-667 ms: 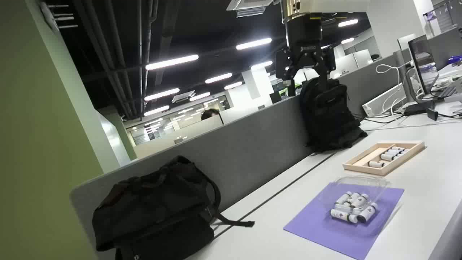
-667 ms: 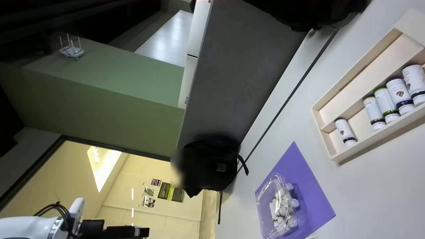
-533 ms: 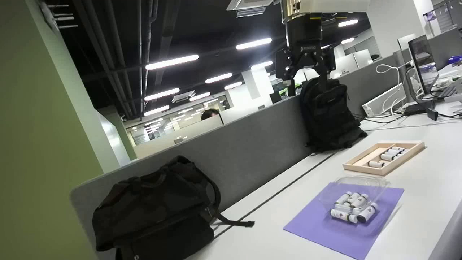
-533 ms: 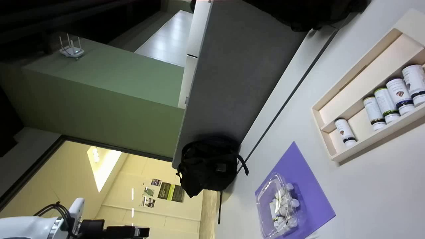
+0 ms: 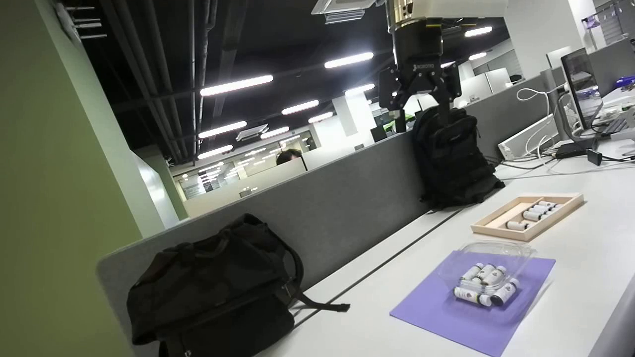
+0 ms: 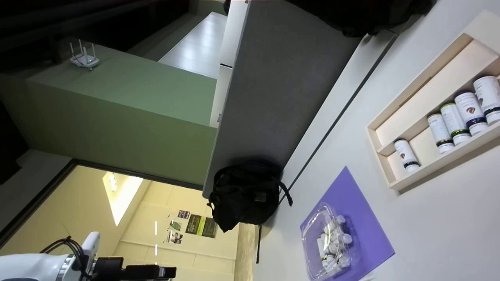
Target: Remove one bottle from the tray
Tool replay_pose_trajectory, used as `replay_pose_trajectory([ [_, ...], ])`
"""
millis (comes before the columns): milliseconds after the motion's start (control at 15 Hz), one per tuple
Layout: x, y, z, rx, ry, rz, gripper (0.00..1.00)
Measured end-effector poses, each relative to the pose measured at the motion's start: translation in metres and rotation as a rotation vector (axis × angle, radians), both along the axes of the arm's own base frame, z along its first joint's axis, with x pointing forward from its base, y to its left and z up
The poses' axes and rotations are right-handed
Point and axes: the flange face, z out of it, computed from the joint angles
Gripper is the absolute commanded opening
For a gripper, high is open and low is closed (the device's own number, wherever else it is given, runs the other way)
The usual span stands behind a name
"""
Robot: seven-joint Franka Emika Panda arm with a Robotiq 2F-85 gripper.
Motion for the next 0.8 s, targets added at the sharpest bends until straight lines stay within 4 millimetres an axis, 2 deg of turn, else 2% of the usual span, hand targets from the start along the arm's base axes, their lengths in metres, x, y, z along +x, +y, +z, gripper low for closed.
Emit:
replay_pose_trajectory([
  [133, 0.015, -0.013, -0.007, 0.019, -0.004, -0.004, 1.0],
  [200, 0.03, -0.027, -0.014, 0.031, -0.008, -0.012, 1.0],
  [600, 0.129, -0.134, -0.081, 0.06, 0.03, -0.071, 1.0],
  [800, 0.178, -0.181, -0.1, 0.029, 0.06, -0.088, 1.0],
])
